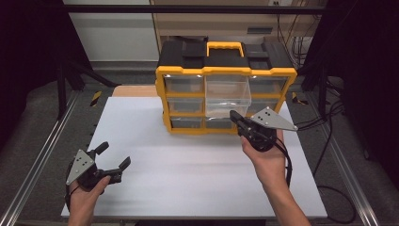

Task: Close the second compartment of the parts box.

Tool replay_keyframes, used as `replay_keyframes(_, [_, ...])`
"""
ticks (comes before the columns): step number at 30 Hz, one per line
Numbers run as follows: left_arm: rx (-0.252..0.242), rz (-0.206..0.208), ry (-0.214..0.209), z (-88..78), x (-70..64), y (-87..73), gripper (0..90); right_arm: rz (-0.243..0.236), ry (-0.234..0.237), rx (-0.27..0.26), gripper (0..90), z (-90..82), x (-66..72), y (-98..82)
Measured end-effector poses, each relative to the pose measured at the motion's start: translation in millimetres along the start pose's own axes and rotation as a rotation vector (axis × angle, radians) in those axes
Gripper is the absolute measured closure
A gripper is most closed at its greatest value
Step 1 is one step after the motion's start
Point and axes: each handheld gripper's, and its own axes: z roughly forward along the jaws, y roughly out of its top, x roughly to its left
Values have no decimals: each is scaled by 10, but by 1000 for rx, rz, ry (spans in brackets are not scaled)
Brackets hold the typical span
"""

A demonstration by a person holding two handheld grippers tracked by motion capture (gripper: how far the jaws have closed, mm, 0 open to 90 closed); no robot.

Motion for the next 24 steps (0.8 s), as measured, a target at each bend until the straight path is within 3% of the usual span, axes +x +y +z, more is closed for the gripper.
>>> replay_keyframes(24, [-1, 1, -1, -1, 1, 3, 20, 13, 1, -1, 900, 76, -23, 30])
